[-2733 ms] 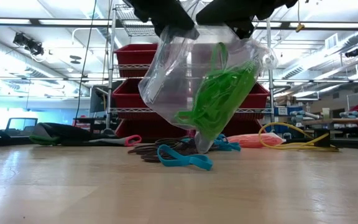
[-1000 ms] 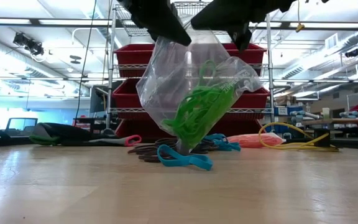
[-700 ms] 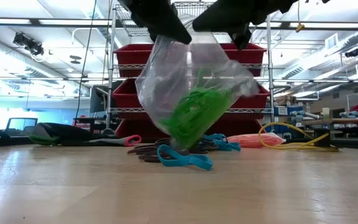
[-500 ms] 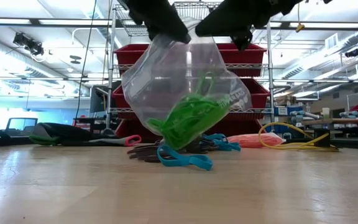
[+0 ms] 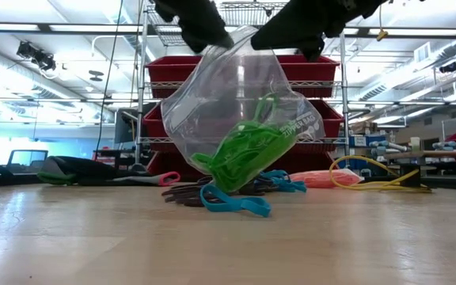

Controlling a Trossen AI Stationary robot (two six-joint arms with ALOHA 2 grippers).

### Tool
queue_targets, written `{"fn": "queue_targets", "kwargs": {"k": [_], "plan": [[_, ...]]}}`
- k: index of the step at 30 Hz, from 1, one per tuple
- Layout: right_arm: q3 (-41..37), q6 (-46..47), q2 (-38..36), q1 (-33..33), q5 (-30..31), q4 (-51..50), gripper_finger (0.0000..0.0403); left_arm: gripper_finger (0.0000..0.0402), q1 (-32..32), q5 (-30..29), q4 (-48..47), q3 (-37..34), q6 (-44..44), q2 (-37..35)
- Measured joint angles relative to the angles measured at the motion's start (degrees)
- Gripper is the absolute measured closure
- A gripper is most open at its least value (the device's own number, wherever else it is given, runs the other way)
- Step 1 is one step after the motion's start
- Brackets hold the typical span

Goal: Sort rubber bands
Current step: Close the transparent zip bag

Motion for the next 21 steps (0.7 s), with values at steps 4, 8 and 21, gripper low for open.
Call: {"fn": "queue_targets", "kwargs": {"k": [4,8,21], "plan": [[0.00,-0.02,0.00,0.14,-0.26,0.17,0.0403,0.0227,0.19,0.19,-0.24,0.02,0.14,-0.60],[0.00,-1.74,0.00,1.01,-0.37,1.71,0.0403,0.0233,1.29,5.33,-0.52,0.02,0.19,0.01],[0.00,-3.69,0.00,1.79,-1.43,3.08,0.0403,0.0235,4.99,17.10,2.87,0.02,-0.16,2.40]]}}
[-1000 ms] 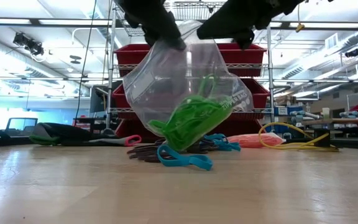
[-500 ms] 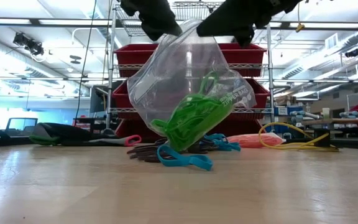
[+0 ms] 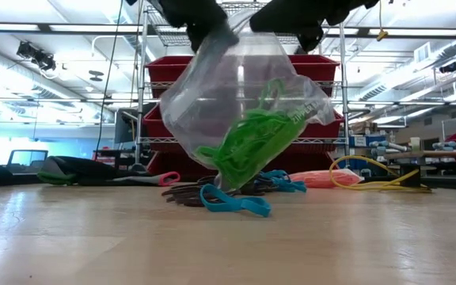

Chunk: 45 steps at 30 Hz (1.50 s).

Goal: Sort rubber bands
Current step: Close the transparent zip bag

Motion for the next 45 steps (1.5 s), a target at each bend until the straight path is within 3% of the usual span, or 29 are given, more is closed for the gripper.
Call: {"fn": "queue_targets", "kwargs": {"k": [11,20,30,38,45], "plan": [[0.00,-0.36,0.00,0.02,-0.02,0.61,0.0403,0.0247,0.04,3.09,0.26,-0.04,0.31,2.50],[0.00,-0.36,0.00,0.07,-0.04,0.76,0.0403,0.0300,1.26,3.26,1.91,-0.04,0.55,2.90],[0.00,-0.33,0.00,0.07,-0.45,0.74,0.0403,0.0364,4.45,9.66,2.10,-0.04,-0.28,2.95],[0.00,-0.33,0.00,0.07,-0.50,0.72,0.0403,0.0395,4.50,12.91,2.71,-0.04,-0.14,3.45],[0.00,-0.22,0.02,0.07,-0.22,0.72,0.0403,0.0399,4.41,12.78,3.68,-0.03,0.36,4.61]]}}
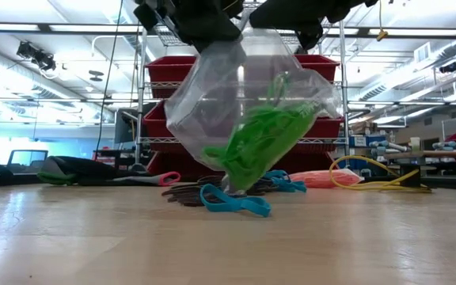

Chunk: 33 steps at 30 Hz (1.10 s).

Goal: Sort rubber bands
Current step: Close the transparent zip bag

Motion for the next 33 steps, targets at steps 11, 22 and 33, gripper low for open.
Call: {"fn": "queue_targets", "kwargs": {"k": [11,22,33], "plan": [[-0.02,3.86,0.02,-0.12,0.33,0.04,0.0371,0.0400,-0.36,-7.19,-2.13,0.08,-1.23,-0.09],[-0.02,7.63,0.02,-1.40,-1.70,0.24,0.0314,0.0401,-3.56,-10.60,-2.46,0.05,-1.50,-0.11],[-0.01,10.61,0.00,-1.36,-1.73,-2.31,0.0316,0.0401,-5.33,-13.59,-3.63,-0.03,-1.46,-2.14]]}}
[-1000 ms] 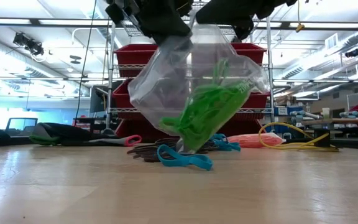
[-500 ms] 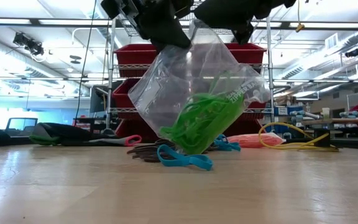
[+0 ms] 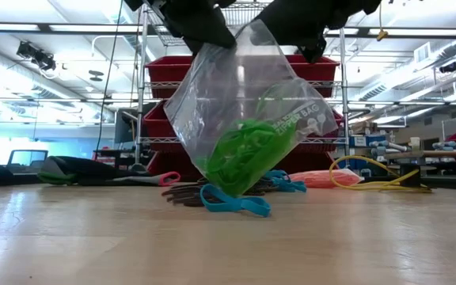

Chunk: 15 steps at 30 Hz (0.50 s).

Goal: Sort rubber bands
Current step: Close the transparent zip bag

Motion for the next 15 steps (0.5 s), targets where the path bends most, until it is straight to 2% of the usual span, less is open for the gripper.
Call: {"fn": "queue_targets", "kwargs": {"k": [5,9,12,15], "plan": [[-0.01,0.01,0.00,0.06,0.28,0.60,0.0318,0.0401,-0.25,-1.20,-0.29,0.00,0.13,0.00],[-0.01,-0.34,-0.50,0.04,5.13,-0.20,0.0319,0.0401,-0.65,-1.84,-2.24,0.00,0.54,0.00],[0.01,0.63,-1.74,0.00,5.78,-0.46,0.0319,0.0401,-1.04,-5.34,-4.99,0.02,1.49,0.00],[0.01,3.73,-2.52,-0.33,2.74,-0.85,0.0319,0.0401,-1.40,-10.28,-6.32,0.02,1.72,0.00]]}}
